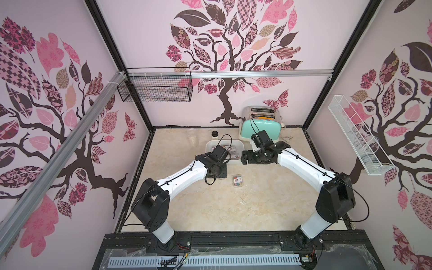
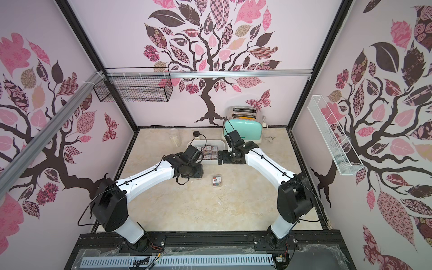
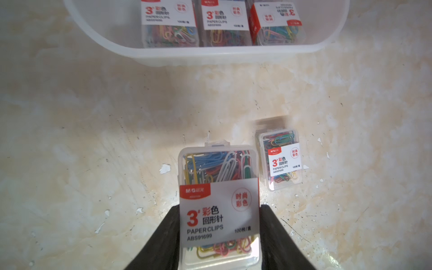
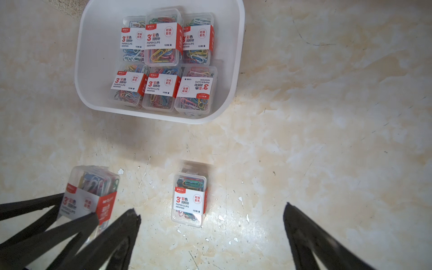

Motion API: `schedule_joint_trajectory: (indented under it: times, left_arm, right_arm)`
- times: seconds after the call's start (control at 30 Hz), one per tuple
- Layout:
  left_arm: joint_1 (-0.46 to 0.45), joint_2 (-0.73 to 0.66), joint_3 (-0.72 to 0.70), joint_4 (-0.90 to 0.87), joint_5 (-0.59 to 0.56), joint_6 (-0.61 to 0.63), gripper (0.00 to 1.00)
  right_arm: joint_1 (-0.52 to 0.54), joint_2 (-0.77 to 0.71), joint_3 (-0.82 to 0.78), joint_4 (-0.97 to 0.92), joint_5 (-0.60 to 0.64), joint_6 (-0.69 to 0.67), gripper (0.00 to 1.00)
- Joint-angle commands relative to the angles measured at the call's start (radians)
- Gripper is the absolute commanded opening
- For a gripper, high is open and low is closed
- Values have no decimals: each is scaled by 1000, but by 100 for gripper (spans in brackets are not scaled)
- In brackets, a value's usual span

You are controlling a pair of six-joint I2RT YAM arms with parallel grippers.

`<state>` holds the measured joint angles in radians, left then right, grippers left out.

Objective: Take the paper clips out of the storage box
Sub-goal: Place the boxed paper clips at the center of the board.

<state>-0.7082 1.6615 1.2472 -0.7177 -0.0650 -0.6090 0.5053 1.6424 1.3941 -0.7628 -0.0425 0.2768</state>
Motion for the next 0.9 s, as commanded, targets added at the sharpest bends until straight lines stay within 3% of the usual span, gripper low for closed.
schedule_joint_trajectory:
  times: [0.0,0.87]
  left_arm:
    - [-16,52,-28,59,21,-29,44]
    - [-56,200,-23,148,48,-73,50]
  right_arm:
    - [-5,3,6,-7,21,12,99]
    - [-5,-21,-29,13,20,16,99]
